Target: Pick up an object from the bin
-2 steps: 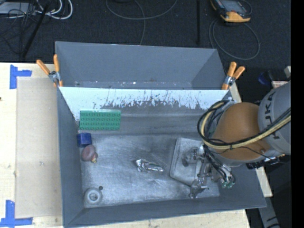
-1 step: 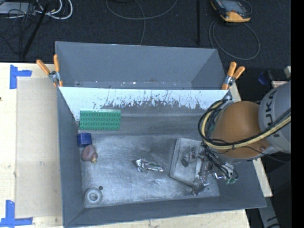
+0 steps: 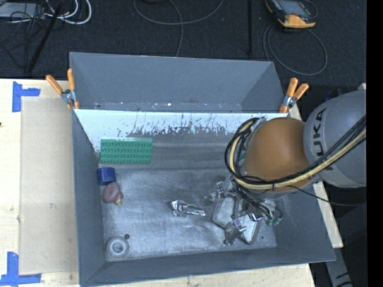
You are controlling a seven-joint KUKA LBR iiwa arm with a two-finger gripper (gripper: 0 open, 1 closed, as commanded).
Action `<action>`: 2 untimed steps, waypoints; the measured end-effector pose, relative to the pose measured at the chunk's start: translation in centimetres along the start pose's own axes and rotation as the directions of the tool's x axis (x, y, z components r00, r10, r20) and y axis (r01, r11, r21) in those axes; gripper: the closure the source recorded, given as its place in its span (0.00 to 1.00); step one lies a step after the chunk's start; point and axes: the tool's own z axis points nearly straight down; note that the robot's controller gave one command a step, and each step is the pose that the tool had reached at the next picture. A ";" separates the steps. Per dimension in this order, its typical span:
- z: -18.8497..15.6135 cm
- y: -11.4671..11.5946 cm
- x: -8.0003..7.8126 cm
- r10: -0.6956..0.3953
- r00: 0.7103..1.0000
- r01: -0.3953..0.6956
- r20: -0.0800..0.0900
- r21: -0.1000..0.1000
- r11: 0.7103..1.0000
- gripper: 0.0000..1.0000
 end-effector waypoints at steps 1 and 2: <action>4.3 2.7 -3.9 -0.035 0.999 0.035 -0.003 -0.001 0.999 0.00; 4.0 2.5 -3.8 -0.035 0.999 0.035 -0.005 0.001 0.999 1.00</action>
Offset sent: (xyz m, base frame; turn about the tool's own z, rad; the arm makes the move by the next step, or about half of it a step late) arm 0.0300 0.0334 -0.0398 -0.0308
